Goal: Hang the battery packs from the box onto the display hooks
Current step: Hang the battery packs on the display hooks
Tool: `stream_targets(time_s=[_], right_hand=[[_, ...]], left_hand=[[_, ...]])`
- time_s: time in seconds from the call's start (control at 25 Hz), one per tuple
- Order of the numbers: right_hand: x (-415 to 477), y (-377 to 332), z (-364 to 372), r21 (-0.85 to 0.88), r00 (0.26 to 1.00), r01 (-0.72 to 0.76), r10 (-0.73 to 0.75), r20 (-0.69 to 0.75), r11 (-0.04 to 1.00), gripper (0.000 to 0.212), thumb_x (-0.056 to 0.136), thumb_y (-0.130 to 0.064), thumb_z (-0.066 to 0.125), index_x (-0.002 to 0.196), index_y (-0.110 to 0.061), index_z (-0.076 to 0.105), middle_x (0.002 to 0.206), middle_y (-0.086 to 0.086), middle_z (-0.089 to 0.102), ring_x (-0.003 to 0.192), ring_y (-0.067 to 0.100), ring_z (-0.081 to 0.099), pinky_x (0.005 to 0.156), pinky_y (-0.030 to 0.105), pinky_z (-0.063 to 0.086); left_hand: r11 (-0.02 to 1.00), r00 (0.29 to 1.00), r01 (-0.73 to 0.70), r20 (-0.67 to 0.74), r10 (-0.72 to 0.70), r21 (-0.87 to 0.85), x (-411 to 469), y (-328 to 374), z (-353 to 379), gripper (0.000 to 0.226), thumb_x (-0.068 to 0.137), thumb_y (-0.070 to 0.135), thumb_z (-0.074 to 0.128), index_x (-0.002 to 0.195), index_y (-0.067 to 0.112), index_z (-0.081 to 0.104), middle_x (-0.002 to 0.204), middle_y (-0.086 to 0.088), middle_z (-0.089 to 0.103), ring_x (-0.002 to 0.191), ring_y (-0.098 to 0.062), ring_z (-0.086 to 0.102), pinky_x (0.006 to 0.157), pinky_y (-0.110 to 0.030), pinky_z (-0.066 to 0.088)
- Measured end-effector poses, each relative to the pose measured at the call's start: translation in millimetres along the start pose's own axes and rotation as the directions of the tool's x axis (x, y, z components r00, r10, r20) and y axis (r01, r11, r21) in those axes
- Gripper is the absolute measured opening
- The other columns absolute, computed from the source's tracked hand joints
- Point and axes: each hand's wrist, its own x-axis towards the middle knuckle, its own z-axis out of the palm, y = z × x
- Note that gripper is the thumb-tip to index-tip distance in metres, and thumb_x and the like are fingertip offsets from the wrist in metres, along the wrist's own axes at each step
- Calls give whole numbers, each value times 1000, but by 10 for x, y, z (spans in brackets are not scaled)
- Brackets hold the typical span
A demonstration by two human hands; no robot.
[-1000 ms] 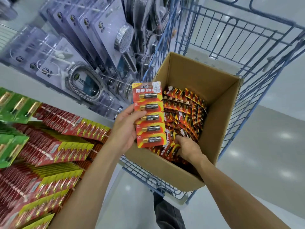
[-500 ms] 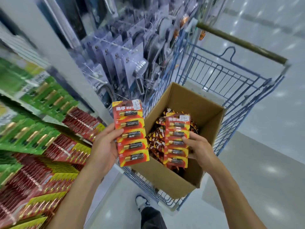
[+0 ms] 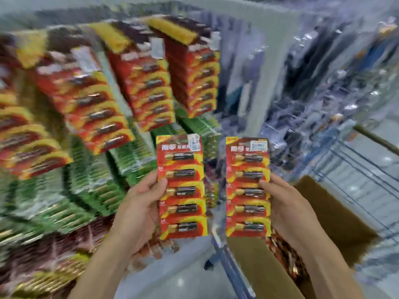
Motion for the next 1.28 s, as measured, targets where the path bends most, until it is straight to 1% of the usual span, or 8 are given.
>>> stream_targets(time_s=[0.12,0.32,0.6,0.76,0.84,0.96,1.04,1.28], right_hand=[[28,41,648,-11,988,-33,34,153,999,27,86,-18,60,104,-12,79,99,17,75,78,29,74,61,36,61],[-1,306,1766,-126,926,-128,164,340,984,42,80,-27,64,119,-11,74,107,18,76,84,34,76,61,40,61],[-463,969,3194,-89,909,-230,246,335,969,25,88,-21,64,111,-18,72,100,12,80,82,30,78,86,52,55],[-827,1327,3789,-69,906,-306,313,286,950,95,53,-26,94,139,-10,59,125,16,72,100,42,74,77,52,60],[-986,1463,3996,-29,909,-314,309,281,949,106,44,-22,96,141,-6,56,123,14,72,98,39,75,83,53,58],[-1300,1527,4295,-45,929,-246,248,275,968,53,76,-16,78,124,-2,60,87,15,71,76,37,69,74,51,49],[-1411,1553,4370,-36,936,-240,241,255,970,30,96,-9,61,125,-13,54,88,11,62,79,31,59,69,50,43],[-1529,1612,4429,-5,965,-215,213,153,977,56,101,-10,59,154,-8,41,148,16,52,133,37,46,66,42,38]], left_hand=[[991,981,-116,-162,104,-69,-485,278,-434,37,90,17,55,122,11,72,115,-16,77,92,-30,78,68,-40,65],[938,887,-313,-400,232,-151,-1273,636,-1100,33,92,17,53,112,12,79,115,-23,75,90,-36,77,69,-46,64],[872,771,-470,-544,331,-136,-2292,1059,-2113,32,94,20,54,111,11,79,112,-24,75,86,-37,77,68,-48,65],[861,748,-486,-581,319,-152,-2799,1231,-2683,29,96,21,56,105,10,80,108,-25,76,82,-40,77,62,-46,64],[870,758,-468,-576,305,-155,-2983,1296,-2915,29,95,22,57,108,6,79,108,-28,75,83,-43,76,63,-49,64],[878,775,-451,-557,298,-157,-3146,1409,-3197,32,93,21,59,118,6,73,112,-28,74,88,-46,75,65,-52,64],[881,779,-453,-542,316,-137,-3161,1502,-3308,32,94,22,60,121,8,73,113,-27,74,90,-46,75,70,-51,62],[878,778,-479,-468,419,-10,-3002,1833,-3283,34,99,27,57,126,12,70,112,-21,77,95,-44,75,76,-51,62]])
